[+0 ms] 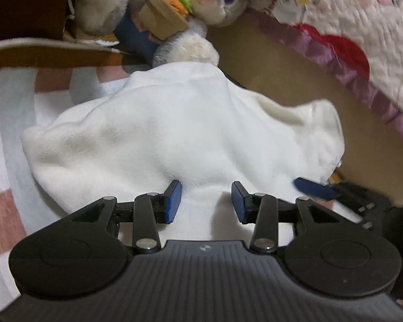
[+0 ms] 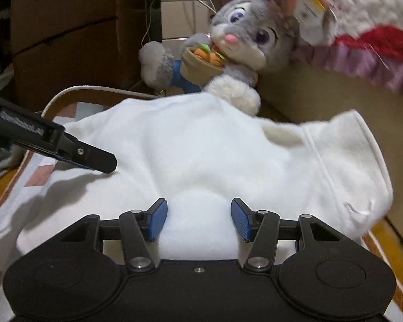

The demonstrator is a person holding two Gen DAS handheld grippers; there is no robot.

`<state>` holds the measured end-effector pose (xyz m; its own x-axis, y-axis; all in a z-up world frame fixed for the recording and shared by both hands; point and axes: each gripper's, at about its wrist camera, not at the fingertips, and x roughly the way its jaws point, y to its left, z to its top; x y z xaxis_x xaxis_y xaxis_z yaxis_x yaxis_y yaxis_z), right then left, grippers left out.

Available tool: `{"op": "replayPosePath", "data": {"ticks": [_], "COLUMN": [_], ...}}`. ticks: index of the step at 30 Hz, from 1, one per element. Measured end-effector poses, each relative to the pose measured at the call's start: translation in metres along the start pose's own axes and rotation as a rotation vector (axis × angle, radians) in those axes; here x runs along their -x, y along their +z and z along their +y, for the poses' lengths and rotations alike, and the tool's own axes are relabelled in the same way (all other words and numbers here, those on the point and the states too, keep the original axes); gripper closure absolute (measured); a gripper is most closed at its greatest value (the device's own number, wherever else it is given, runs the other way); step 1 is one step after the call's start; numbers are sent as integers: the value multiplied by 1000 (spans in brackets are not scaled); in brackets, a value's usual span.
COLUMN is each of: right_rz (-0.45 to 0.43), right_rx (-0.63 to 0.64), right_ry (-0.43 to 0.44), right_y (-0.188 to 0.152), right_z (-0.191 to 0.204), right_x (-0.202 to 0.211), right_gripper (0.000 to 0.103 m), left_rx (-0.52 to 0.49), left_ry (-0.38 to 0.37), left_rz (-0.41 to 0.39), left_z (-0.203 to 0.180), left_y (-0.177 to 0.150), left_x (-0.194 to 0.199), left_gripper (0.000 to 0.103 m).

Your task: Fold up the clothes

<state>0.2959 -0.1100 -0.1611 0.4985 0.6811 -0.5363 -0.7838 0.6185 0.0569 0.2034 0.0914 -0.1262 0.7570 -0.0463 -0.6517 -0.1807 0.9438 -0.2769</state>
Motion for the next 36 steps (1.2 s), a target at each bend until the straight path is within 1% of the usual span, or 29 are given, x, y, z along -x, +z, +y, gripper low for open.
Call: {"op": "replayPosePath", "data": {"ticks": [1, 3, 5, 7, 8, 10, 11, 12, 13, 14, 17, 18, 19, 20, 21, 22, 23, 24, 25, 27, 28, 30, 31, 32, 34, 36], "right_rz": [11, -12, -83, -118, -102, -47, -27, -10, -13, -25, -47, -58, -71, -83, -95, -104, -111, -104, -93, -73, -65, -52, -44, -36, -40, -48], "right_rx": [-18, -93, -160, -168, -132, -34, -39, -64, -138, -195, -307, -353, -396, -439, -465, -481, -497, -512, -527, -501, -478, -436, -426, -418, -414, -412], "right_ry": [5, -7, -42, -58, -95, -192, -200, -192, -160, -139, -127, -166, -225, -284, -432, -507, -542, -531, -503, -472, -457, -425, -405, -386, -391, -403], "right_y": [1, 2, 3, 12, 13, 12, 7, 0, -6, -9, -13, -15, -15, -16, -18, -22, -26, -29, -32, -34, -36, -38, -40, -41, -41, -41], "right_z": [-3, -8, -14, -21, -24, -29, -39, -53, -68, -76, -89, -92, -93, -95, -92, -90, -89, -87, -85, -70, -62, -46, -38, -30, -17, -4], "right_x": [2, 14, 28, 24, 15, -6, -13, -19, -19, -16, -9, -6, -2, 2, 11, 18, 24, 30, 35, 45, 51, 63, 70, 77, 92, 108], "right_gripper": [46, 46, 44, 44, 44, 44, 48, 48, 49, 57, 69, 72, 77, 65, 52, 38, 39, 39, 39, 39, 39, 39, 39, 39, 39, 39], "left_rx": [-37, -83, -120, -136, -141, -121, -106, -91, -75, -68, -69, -83, -99, -117, -120, -118, -116, -113, -131, -188, -218, -276, -277, -274, -266, -259], "left_ry": [7, -33, -83, -86, -83, -107, -121, -136, -143, -146, -139, -131, -122, -112, -103, -93, -82, -71, -54, -11, 10, 54, 59, 61, 65, 69], "left_rz": [-6, -18, -25, -20, -18, -22, -16, -10, -5, 0, 20, 25, 29, 31, 32, 33, 35, 36, 38, 31, 27, 19, 26, 34, 52, 69], "left_z": [-6, -13, -19, -20, -20, -13, -10, -8, -5, -4, -5, -7, -9, -11, -12, -14, -16, -18, -22, -31, -35, -43, -44, -44, -45, -46], "left_y": [0, -4, -9, -19, -23, -26, -26, -25, -24, -24, -22, -22, -21, -22, -23, -24, -25, -26, -27, -38, -43, -54, -57, -59, -62, -66], "left_x": [1, 4, 3, 0, -2, 0, 1, 2, 2, 1, 0, 0, 0, 0, 1, 3, 5, 7, 10, 17, 21, 28, 34, 40, 53, 66], "left_gripper": [62, 62, 58, 58, 58, 58, 58, 58, 58, 58, 58, 58, 58, 58, 58, 58, 57, 57, 55, 51, 47, 44, 41, 34, 26, 26]}}
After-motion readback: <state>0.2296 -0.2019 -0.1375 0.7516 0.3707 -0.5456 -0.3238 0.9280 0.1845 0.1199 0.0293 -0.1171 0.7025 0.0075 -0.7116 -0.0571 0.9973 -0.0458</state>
